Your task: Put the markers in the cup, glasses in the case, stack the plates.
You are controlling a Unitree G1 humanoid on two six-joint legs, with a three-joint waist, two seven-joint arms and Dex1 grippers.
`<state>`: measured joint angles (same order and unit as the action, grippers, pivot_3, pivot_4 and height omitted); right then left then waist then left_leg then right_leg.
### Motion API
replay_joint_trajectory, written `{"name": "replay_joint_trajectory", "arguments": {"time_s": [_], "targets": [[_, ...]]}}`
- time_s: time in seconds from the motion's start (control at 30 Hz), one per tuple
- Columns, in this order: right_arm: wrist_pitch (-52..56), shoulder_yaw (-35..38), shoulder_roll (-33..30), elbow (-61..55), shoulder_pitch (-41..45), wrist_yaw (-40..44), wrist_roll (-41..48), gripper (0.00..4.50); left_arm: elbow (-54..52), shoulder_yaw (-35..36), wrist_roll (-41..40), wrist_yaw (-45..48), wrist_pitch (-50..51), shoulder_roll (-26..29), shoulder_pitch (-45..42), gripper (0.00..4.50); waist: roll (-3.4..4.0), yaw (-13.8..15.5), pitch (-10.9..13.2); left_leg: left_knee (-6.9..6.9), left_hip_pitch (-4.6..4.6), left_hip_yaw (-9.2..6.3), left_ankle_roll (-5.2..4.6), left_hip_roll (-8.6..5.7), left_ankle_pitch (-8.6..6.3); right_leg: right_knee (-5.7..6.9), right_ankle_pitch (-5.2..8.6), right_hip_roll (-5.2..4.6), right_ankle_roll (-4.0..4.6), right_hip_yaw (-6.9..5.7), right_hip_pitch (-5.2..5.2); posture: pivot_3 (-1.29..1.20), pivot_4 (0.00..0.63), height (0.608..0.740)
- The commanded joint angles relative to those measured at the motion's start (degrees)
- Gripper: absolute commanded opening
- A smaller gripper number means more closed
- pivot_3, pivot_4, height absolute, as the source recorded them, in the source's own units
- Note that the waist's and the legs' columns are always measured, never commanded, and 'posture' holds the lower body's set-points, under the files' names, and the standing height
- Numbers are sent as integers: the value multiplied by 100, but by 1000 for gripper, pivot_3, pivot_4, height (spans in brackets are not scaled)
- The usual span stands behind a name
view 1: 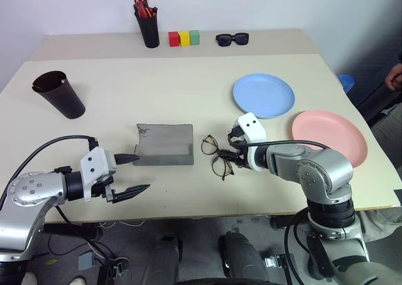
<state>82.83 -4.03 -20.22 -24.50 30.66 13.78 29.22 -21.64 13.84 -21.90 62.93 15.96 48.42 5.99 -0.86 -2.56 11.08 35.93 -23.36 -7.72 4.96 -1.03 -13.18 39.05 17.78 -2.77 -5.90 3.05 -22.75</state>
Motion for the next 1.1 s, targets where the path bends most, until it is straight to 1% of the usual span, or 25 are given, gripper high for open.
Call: {"name": "replay_joint_trajectory", "arguments": {"time_s": [0.03,0.23,0.33,0.4,0.43,0.47,0.67,0.77,0.87,0.97,1.1], "targets": [[-16,-10,43,-115,32,20,-26,2750,-215,-8,-99,-39,-17,30,0,4060,0,1,0,0,0,0,0,0,0,0,0,0,0,0,0,0,150,740],[29,-55,70,-136,-26,50,-24,2750,-268,-90,-117,-107,2,-12,21,4060,0,1,0,0,0,0,0,0,0,0,0,0,0,0,0,0,150,740],[54,-66,79,-132,-37,49,-37,1846,-275,-116,-107,-136,-10,-15,31,4060,0,-2,0,-1,0,0,0,0,0,0,0,0,1,0,0,0,150,740],[81,-68,79,-148,-54,54,-38,933,-292,-124,-104,-159,-15,-24,46,4060,0,1,0,-1,0,0,0,0,0,0,0,0,1,0,0,0,150,740],[88,-71,77,-149,-54,65,-35,362,-294,-128,-101,-170,-21,-27,48,4060,0,1,0,-1,0,0,0,0,0,0,0,-1,1,0,0,0,150,740],[93,-75,77,-154,-57,75,-34,62,-295,-129,-99,-178,-25,-29,55,4060,0,1,0,-1,0,0,0,0,0,-1,0,-1,1,0,0,0,150,740],[114,-76,81,-186,-4,109,-20,62,-279,-134,-85,-213,-44,-19,89,4060,0,1,0,-1,0,0,0,0,0,-2,1,-1,1,0,0,0,150,740],[58,-103,-19,-303,147,193,2,62,-190,-48,-80,-315,-20,-47,77,4060,0,0,0,-1,0,0,0,0,0,-2,1,-1,1,0,0,0,150,740],[-243,-362,-360,-591,593,574,93,62,144,234,-121,-507,-92,-168,65,4060,8,-5,5,-2,0,3,0,0,0,-2,1,-2,2,2,-3,0,150,740],[-334,-446,-428,-686,1043,822,211,62,481,618,-307,-649,-104,-333,67,4060,10,-24,6,-6,0,4,0,6,0,-2,0,3,4,2,-11,0,150,740],[-734,-867,-383,-542,1511,1056,112,62,763,1060,-704,-705,-36,-536,94,4060,9,-7,5,-16,0,4,0,19,0,-4,2,8,8,-1,-14,0,150,740]]}}
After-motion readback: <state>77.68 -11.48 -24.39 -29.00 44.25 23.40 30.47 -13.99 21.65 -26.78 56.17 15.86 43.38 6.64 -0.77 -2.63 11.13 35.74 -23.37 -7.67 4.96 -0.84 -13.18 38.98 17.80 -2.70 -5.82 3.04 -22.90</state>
